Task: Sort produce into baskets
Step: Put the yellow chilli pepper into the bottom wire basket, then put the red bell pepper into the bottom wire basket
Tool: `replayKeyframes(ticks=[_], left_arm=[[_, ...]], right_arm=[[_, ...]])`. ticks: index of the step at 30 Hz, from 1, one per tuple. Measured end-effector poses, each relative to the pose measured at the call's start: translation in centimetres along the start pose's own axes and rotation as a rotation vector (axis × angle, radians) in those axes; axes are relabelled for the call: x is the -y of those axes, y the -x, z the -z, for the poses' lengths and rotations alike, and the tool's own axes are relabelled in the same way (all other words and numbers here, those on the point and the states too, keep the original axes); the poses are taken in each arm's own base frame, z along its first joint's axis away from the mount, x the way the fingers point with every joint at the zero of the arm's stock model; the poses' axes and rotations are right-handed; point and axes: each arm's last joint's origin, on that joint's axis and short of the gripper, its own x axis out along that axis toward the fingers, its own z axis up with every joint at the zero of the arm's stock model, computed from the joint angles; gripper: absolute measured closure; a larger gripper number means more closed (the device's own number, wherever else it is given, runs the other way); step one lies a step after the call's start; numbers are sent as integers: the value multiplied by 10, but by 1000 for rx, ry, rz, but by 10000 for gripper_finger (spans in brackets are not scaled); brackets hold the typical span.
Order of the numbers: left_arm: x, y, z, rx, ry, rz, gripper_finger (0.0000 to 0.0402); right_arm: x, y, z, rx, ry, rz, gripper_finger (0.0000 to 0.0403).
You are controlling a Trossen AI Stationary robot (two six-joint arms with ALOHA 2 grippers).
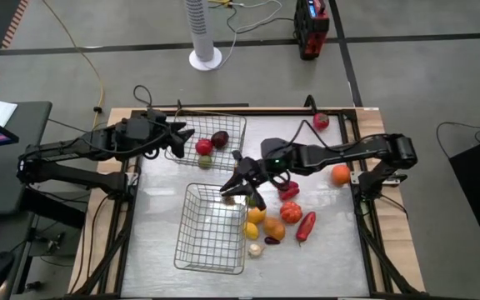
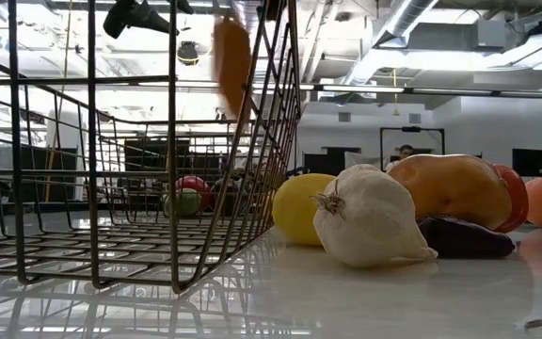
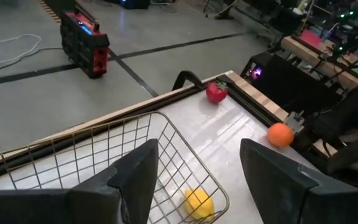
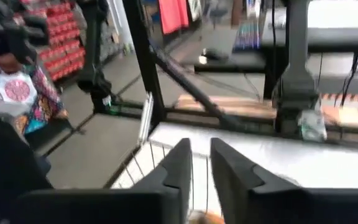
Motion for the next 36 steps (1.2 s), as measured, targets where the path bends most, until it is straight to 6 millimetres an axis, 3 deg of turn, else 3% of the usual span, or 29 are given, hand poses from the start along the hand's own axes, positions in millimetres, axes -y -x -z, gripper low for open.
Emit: replayKeyframes(ticks=[7, 10, 21, 23, 33, 36], left_arm=[[1, 0, 1, -25, 2, 40, 155], [3, 1, 1, -59, 3, 96, 152], [5, 1, 2, -94, 28, 160, 152], [5, 1, 2, -94, 24, 160, 152], [5, 1, 2, -93, 10, 161, 152], [5, 1, 2, -92, -3, 163, 152]], right_arm=[[0, -7, -4, -86, 12, -6, 181], [0, 6, -7, -212, -5, 8, 143], [-13, 81, -7, -599, 5, 328, 147], [-16, 89, 2, -632, -13, 332, 149], [-15, 100, 94, -880, -201, 362, 147], [-13, 102, 105, -918, -237, 338, 143]])
